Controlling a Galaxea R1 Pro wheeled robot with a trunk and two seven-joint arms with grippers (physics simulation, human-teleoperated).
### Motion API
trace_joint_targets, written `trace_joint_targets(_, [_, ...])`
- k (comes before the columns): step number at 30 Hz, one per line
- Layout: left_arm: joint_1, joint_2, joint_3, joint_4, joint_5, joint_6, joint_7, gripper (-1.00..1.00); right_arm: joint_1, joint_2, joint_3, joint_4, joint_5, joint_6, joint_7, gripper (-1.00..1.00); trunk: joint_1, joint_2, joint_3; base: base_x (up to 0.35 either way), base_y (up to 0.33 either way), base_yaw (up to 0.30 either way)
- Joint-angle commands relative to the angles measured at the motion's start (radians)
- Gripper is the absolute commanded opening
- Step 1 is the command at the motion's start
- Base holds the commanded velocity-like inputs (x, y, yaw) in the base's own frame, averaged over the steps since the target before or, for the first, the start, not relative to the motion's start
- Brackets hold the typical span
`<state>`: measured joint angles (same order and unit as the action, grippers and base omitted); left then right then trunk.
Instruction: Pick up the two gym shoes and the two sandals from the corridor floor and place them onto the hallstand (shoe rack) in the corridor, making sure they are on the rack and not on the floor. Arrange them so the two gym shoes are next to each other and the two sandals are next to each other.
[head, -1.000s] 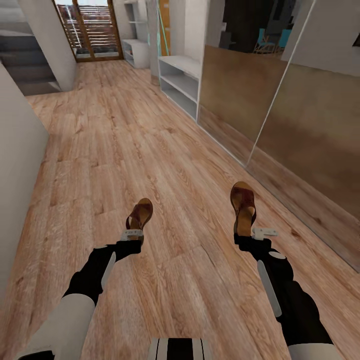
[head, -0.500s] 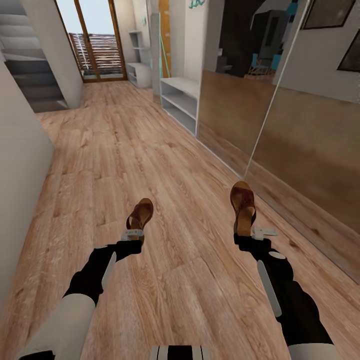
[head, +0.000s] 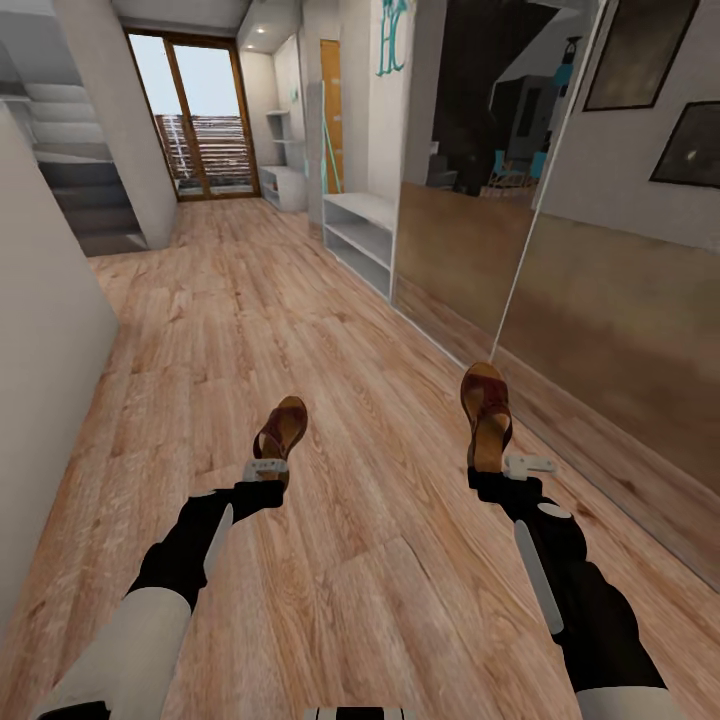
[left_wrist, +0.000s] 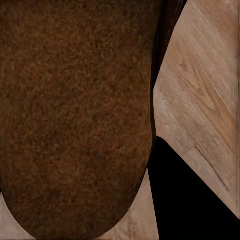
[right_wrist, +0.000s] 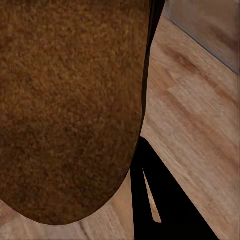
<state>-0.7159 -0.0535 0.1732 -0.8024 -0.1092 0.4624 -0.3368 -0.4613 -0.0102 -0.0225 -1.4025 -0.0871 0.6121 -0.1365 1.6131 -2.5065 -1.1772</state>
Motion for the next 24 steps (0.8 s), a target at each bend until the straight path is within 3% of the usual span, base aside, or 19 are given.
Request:
trace_joint_targets(1, [0.0,-0.002,0.006,-0.001,-0.015,0.004,-0.01,-1.0,0.0,0.0,0.001,-0.001,-0.013,0.005,-0.01,-1.0,-0.001,0.0,0.005,0.0,0.0,0.0])
trace_joint_targets(13, [0.0,-0.002,0.006,-0.001,-0.015,0.004,-0.01,-1.0,0.0,0.0,0.001,-0.001,-0.013,0.005,-0.011,-1.0,-0.001,0.0,0.032,0.002,0.0,0.0])
trace_joint_targets(24, [0.0,-0.002,0.006,-0.001,-0.015,0.004,-0.01,-1.0,0.0,0.0,0.001,-0.001,-0.012,0.005,-0.011,-1.0,-0.001,0.0,0.047,0.295,0.0,0.0])
